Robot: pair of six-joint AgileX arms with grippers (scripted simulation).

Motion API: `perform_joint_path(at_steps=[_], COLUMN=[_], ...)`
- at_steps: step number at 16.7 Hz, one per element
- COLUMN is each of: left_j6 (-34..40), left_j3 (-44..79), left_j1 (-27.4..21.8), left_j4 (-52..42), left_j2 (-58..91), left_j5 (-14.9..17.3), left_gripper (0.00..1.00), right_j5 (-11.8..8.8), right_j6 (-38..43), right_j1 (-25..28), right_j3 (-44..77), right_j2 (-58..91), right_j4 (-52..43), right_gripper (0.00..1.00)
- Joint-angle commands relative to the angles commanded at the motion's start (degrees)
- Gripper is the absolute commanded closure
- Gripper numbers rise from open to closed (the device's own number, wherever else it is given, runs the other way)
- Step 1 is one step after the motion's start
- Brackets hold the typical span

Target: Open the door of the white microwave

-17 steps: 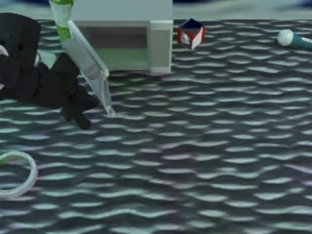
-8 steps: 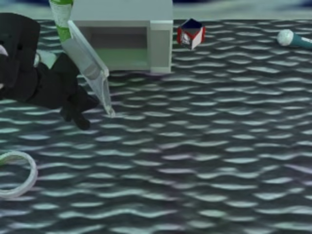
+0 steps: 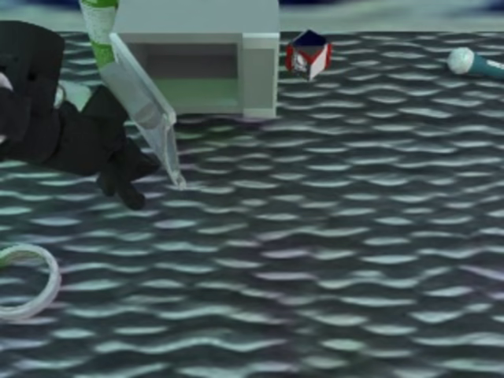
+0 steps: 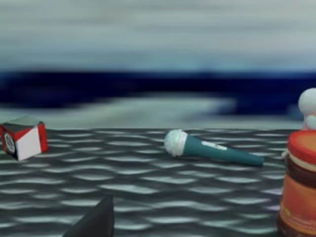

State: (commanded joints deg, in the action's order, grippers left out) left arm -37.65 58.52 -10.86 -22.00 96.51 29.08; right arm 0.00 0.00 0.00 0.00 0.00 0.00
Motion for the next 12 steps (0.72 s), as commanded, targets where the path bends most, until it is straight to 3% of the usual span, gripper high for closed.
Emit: perform_joint_path(at_steps=[11,12], left_j6=[0.0,0.0], left_j3=[0.0,0.0], left_j1=[0.0,0.0], left_j4=[0.0,0.0], left_j2=[0.0,0.0], left_j5=[0.0,0.0], left_gripper=[1.0,0.92], right_j5=[0.0,0.0], right_j6=[0.0,0.0], right_j1=[0.0,0.0], right_j3=[0.0,0.0], right_j2=[0.0,0.0], right_j4=[0.0,0.0], right_gripper=[0.0,0.0])
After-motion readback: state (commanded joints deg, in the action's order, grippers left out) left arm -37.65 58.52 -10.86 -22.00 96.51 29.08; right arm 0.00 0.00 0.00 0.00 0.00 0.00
